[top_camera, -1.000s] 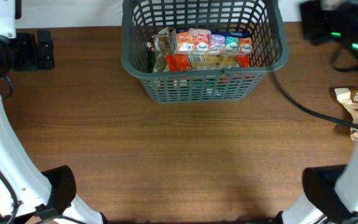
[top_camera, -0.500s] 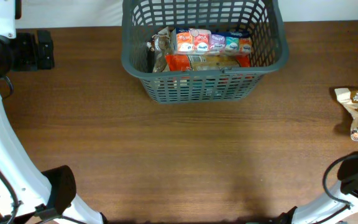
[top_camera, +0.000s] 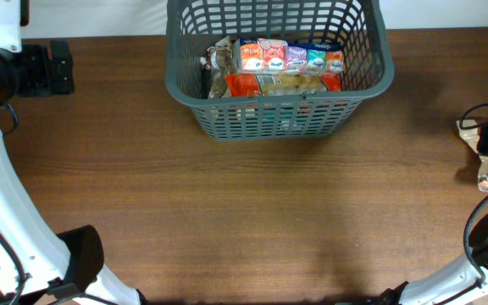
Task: Pack container
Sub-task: 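Reach the right gripper to the brown Pantree bag and grasp it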
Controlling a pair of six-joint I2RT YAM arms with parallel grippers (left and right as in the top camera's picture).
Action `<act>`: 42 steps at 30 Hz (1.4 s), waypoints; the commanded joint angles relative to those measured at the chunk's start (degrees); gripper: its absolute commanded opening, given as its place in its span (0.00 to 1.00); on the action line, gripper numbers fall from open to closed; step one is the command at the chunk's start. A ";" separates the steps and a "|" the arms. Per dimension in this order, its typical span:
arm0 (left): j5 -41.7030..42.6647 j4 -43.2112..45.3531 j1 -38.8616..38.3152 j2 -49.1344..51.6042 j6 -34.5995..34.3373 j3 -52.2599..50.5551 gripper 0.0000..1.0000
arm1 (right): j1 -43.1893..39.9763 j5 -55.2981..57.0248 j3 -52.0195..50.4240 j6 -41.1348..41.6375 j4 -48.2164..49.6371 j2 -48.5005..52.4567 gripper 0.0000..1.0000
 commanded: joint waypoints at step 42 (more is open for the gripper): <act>0.22 0.02 0.26 -0.81 -0.74 -0.11 0.99 | 5.03 -36.79 30.99 24.06 -13.94 -2.49 0.04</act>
